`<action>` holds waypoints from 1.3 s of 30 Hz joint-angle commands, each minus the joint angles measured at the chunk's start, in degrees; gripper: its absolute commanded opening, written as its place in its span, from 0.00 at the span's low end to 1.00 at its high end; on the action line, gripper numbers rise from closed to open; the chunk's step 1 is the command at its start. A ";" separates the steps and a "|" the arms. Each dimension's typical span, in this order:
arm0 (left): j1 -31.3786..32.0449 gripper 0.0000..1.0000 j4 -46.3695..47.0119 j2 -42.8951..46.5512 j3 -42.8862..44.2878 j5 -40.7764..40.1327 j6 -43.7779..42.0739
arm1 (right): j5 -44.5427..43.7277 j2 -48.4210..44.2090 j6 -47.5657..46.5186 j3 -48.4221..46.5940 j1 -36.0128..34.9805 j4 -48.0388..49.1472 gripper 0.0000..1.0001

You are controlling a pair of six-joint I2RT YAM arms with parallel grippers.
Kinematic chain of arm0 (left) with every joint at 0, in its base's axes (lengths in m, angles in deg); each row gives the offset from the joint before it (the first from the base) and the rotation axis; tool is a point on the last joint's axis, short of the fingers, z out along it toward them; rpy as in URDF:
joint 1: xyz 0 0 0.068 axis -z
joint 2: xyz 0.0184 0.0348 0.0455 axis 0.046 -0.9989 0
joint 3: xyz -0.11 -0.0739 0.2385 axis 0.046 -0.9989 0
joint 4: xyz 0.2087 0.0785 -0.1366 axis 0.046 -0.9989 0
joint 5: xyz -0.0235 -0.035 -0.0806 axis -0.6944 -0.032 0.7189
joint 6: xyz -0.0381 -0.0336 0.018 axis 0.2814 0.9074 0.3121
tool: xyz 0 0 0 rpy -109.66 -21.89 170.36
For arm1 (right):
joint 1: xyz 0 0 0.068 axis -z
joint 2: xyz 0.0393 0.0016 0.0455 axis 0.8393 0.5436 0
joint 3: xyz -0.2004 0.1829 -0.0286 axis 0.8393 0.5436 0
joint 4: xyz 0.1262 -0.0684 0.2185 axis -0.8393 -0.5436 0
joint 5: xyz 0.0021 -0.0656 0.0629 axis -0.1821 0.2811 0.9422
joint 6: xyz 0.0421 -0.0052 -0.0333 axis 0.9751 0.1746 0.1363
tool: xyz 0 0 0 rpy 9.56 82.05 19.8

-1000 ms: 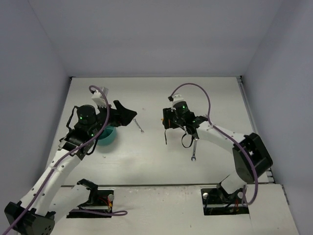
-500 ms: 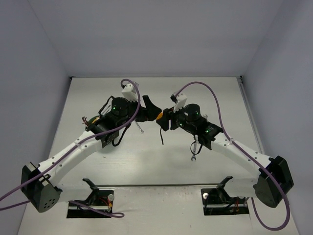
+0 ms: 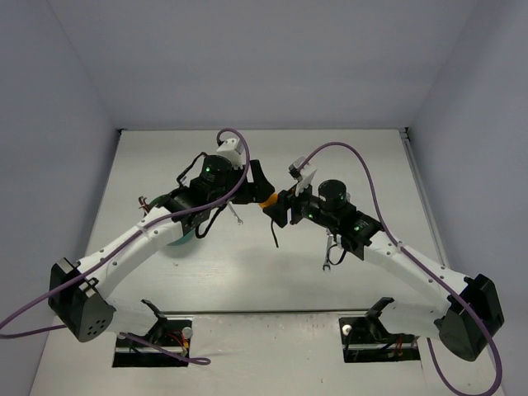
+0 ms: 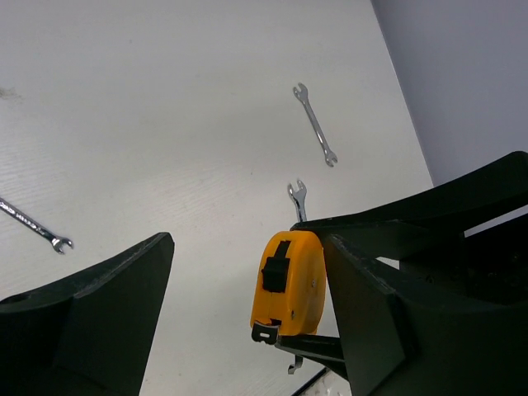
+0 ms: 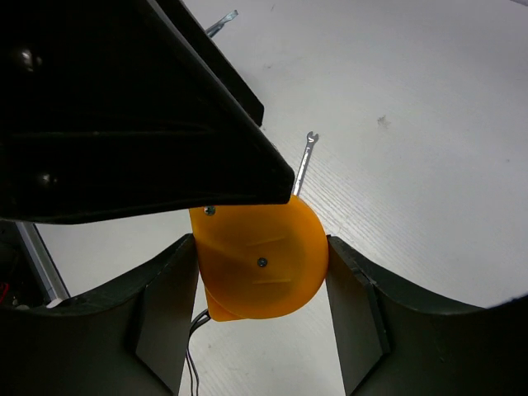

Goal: Sort the tools into containers

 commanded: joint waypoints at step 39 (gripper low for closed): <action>-6.60 0.00 -10.03 1.24 5.74 5.79 -5.68 | -0.23 -4.18 -2.03 3.57 -0.26 7.25 0.90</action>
